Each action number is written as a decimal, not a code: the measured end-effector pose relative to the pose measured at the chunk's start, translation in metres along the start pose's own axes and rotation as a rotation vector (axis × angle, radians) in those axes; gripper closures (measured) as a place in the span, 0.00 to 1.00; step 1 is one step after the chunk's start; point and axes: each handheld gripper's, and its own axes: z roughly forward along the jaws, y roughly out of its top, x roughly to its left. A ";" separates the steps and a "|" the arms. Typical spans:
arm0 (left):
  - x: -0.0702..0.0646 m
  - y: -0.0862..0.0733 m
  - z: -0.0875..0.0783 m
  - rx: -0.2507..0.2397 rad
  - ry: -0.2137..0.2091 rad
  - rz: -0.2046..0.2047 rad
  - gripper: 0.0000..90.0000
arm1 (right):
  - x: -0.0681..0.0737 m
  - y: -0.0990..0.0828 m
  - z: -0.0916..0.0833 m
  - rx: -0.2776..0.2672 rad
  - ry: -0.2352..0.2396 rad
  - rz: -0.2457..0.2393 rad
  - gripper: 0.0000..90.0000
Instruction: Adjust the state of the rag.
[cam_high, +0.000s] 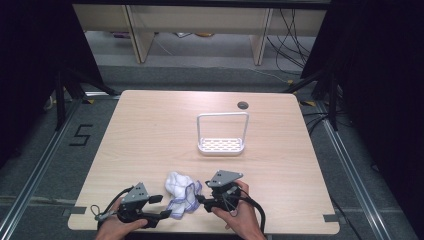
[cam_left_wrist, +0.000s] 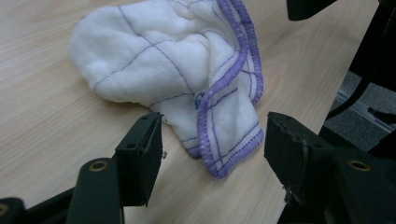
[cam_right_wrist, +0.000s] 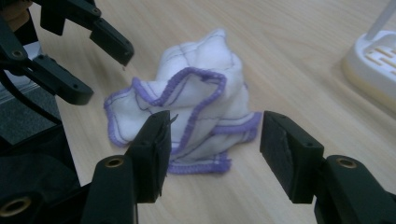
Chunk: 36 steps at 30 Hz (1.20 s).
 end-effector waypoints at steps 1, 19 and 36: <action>-0.001 0.001 0.001 0.013 -0.003 0.009 0.44 | 0.002 0.001 0.003 0.008 0.013 -0.010 0.50; -0.002 0.009 0.021 0.039 0.012 0.136 0.90 | 0.004 0.005 0.034 0.050 0.035 0.010 0.87; -0.023 0.047 -0.030 -0.088 -0.055 0.220 0.94 | -0.009 0.017 -0.043 -0.095 0.003 -0.078 1.00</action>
